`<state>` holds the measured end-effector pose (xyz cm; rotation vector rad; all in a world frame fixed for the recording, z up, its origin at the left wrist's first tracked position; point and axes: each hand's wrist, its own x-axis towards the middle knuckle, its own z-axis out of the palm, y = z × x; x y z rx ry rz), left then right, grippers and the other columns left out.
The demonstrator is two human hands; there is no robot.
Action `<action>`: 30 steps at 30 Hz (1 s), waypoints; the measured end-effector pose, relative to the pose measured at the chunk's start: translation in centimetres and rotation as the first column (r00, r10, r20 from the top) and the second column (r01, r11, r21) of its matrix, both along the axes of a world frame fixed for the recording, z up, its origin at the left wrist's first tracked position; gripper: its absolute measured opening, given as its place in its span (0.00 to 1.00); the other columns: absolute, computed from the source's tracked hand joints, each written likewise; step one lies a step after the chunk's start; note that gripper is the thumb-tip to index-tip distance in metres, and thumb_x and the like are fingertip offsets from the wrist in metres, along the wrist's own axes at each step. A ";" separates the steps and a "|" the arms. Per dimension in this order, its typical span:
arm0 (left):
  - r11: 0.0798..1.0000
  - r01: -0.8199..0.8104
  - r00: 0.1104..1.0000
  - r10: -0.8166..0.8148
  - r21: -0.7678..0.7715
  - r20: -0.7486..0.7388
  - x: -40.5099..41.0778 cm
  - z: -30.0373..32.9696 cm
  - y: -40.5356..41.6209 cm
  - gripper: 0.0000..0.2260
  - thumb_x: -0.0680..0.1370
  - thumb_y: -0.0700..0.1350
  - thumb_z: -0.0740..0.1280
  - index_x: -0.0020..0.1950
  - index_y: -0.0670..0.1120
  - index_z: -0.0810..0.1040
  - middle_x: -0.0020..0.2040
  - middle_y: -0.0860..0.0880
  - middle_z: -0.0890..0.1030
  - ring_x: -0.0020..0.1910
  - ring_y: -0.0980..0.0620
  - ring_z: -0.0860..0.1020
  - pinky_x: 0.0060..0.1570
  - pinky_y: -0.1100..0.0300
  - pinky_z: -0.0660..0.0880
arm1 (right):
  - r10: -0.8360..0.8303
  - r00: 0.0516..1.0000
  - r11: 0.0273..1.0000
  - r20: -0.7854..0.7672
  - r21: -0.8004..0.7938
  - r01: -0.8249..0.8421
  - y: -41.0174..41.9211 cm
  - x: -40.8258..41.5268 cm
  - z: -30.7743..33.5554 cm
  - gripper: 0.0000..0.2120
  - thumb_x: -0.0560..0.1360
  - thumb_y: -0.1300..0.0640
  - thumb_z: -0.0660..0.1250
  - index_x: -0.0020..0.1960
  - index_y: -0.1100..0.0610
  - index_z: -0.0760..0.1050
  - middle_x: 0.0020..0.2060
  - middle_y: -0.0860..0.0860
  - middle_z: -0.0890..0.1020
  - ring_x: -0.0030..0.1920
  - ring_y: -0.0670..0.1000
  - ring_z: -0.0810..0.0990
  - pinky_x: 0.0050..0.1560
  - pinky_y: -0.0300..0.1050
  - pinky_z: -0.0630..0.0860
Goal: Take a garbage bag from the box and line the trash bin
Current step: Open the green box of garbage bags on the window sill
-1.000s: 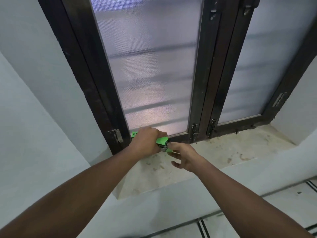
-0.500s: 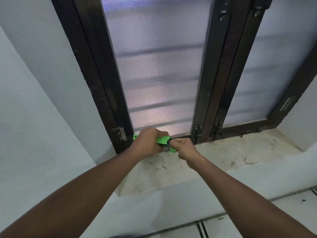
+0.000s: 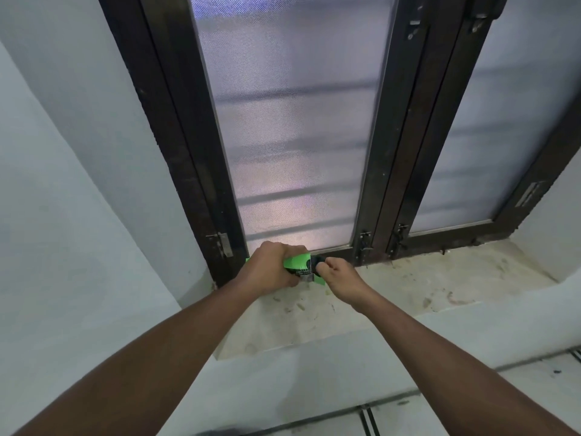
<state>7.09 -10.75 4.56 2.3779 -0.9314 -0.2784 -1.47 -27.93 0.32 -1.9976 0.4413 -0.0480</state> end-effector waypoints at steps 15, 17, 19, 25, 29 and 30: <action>0.998 -0.056 0.995 0.055 -0.010 -0.080 0.5 -1.1 -0.1 0.25 0.61 0.44 0.76 0.54 0.64 0.83 0.44 0.54 0.85 0.42 0.51 0.83 0.41 0.51 0.84 | -0.049 0.991 0.854 -0.128 0.509 0.108 -1.1 0.1 0.4 0.15 0.78 0.44 0.71 0.59 0.51 0.82 0.55 0.51 0.86 0.56 0.55 0.84 0.64 0.56 0.79; 1.000 -0.031 0.997 0.031 -0.004 -0.070 0.5 -1.1 0.0 0.22 0.62 0.43 0.76 0.52 0.62 0.82 0.41 0.54 0.84 0.42 0.51 0.83 0.40 0.50 0.83 | -0.006 0.992 0.883 -0.125 0.465 0.064 -1.3 0.2 0.4 0.16 0.75 0.44 0.75 0.58 0.53 0.83 0.53 0.50 0.87 0.55 0.54 0.85 0.62 0.53 0.80; 1.000 -0.020 0.998 0.020 -0.011 -0.059 0.5 -1.1 0.1 0.22 0.62 0.43 0.76 0.52 0.62 0.83 0.41 0.54 0.84 0.42 0.51 0.83 0.41 0.49 0.83 | 0.042 0.991 0.878 -0.129 0.478 0.025 -1.7 0.4 0.3 0.17 0.73 0.48 0.78 0.58 0.55 0.83 0.49 0.49 0.87 0.49 0.51 0.85 0.58 0.48 0.81; 0.997 -0.015 0.992 0.006 -0.078 -0.126 0.3 -1.0 0.1 0.22 0.65 0.40 0.78 0.55 0.58 0.85 0.43 0.52 0.85 0.41 0.50 0.84 0.40 0.51 0.82 | 0.008 0.991 0.869 -0.134 0.492 0.059 -2.3 0.5 0.4 0.16 0.73 0.51 0.78 0.57 0.58 0.84 0.47 0.52 0.86 0.47 0.51 0.84 0.48 0.45 0.82; 0.998 -0.033 0.989 0.024 -0.061 -0.149 0.7 -1.1 0.3 0.23 0.64 0.42 0.79 0.57 0.58 0.85 0.47 0.51 0.86 0.44 0.49 0.85 0.41 0.52 0.83 | -0.027 0.993 0.801 -0.115 0.592 0.090 -2.7 0.0 0.0 0.13 0.76 0.57 0.75 0.58 0.62 0.82 0.48 0.55 0.86 0.45 0.55 0.86 0.50 0.50 0.85; 0.997 -0.051 0.987 0.042 -0.054 -0.153 0.8 -1.3 0.4 0.26 0.63 0.42 0.79 0.60 0.58 0.85 0.50 0.51 0.86 0.45 0.50 0.86 0.42 0.52 0.84 | -0.045 0.992 0.780 -0.115 0.616 0.107 -2.8 -0.1 -0.1 0.12 0.76 0.58 0.75 0.58 0.63 0.82 0.49 0.57 0.85 0.44 0.56 0.86 0.49 0.50 0.85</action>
